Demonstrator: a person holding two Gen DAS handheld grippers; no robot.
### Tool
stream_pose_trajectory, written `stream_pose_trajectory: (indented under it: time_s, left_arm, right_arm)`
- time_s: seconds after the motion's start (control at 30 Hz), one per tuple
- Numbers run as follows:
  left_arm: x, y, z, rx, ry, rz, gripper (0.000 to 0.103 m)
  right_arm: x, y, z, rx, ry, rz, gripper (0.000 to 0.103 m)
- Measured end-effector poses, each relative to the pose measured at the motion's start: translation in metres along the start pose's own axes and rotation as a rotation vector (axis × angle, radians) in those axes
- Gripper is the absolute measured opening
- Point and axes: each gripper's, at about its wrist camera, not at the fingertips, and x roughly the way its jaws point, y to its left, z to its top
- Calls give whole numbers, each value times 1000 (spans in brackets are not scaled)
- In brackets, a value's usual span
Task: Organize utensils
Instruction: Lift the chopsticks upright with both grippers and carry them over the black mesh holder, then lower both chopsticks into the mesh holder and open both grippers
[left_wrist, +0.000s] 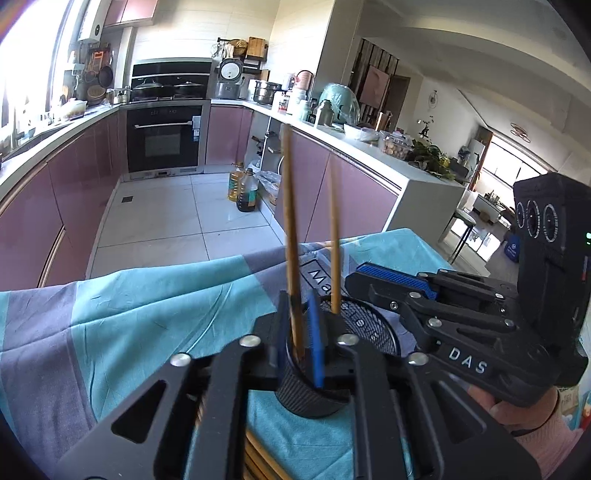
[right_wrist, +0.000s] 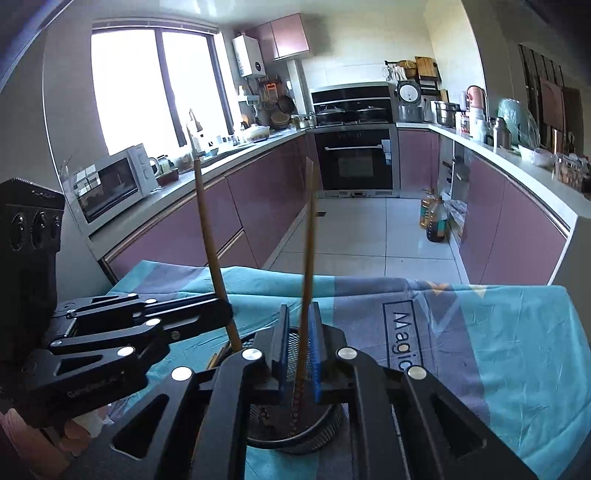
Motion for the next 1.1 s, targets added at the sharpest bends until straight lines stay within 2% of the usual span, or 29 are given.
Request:
stream_pose_trajectory:
  time_s: [0.03, 0.1, 0.13, 0.4, 0.63, 0.87, 1.0, 1.1]
  left_arm:
    - [-1, 0, -2, 1, -3, 4, 18]
    - [-1, 5, -7, 2, -2, 8, 23]
    - [-2, 5, -10, 2, 1, 9, 24]
    - [18, 27, -24, -53, 78, -40, 27]
    - [34, 39, -35, -137, 135, -134, 28]
    - [35, 37, -43, -137, 136, -137, 28]
    - [28, 40, -49, -128, 106, -82, 39]
    - [11, 42, -53, -111, 64, -47, 40]
  right_arm:
    - [-2, -3, -2, 8, -5, -9, 25]
    - [-5, -9, -8, 26, -10, -22, 35]
    - [-4, -12, -9, 35, -2, -19, 36]
    - [9, -18, -30, 124, 103, 100, 36]
    - [7, -10, -37, 139, 111, 134, 37]
    - [0, -5, -40, 117, 114, 121, 37]
    - [-10, -3, -40, 106, 85, 105, 37]
    - [-26, -1, -45, 89, 51, 81, 38]
